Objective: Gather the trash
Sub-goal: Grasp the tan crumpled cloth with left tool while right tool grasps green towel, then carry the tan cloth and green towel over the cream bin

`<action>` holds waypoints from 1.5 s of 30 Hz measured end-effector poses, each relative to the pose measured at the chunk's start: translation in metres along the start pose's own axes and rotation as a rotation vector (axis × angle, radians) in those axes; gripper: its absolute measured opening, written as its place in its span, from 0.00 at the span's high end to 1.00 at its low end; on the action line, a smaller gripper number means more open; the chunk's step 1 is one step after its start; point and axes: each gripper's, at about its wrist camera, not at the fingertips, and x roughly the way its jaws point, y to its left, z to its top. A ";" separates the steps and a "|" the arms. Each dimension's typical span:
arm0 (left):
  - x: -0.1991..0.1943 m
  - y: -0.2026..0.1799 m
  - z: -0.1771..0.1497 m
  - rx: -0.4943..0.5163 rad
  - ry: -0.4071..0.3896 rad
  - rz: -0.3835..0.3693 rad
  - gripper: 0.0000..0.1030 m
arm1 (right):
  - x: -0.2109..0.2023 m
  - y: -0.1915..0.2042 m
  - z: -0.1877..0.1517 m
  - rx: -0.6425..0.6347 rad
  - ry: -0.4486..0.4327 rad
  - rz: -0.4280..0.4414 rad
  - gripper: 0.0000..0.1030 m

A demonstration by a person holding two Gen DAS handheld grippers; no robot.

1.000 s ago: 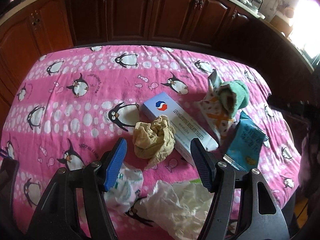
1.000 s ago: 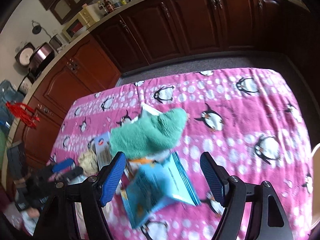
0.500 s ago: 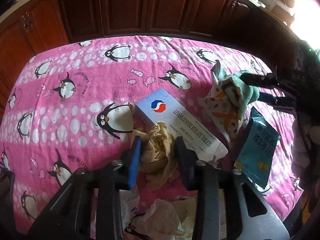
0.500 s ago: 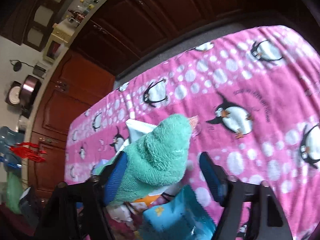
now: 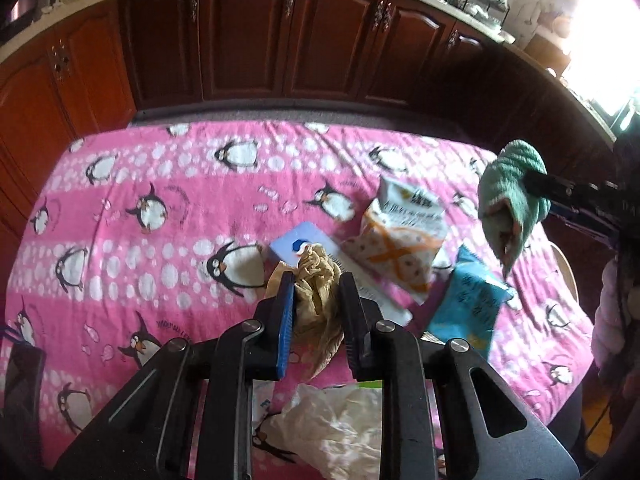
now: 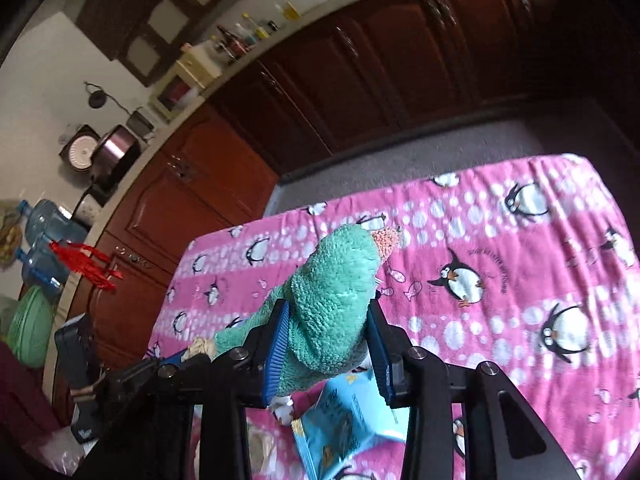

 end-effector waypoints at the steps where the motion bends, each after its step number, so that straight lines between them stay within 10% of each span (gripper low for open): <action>1: -0.003 -0.003 0.001 0.005 -0.008 -0.006 0.81 | -0.004 0.001 -0.001 -0.009 -0.003 -0.004 0.65; 45: -0.019 -0.170 0.007 0.247 -0.034 -0.192 0.81 | -0.142 -0.072 -0.057 0.016 -0.126 -0.126 0.73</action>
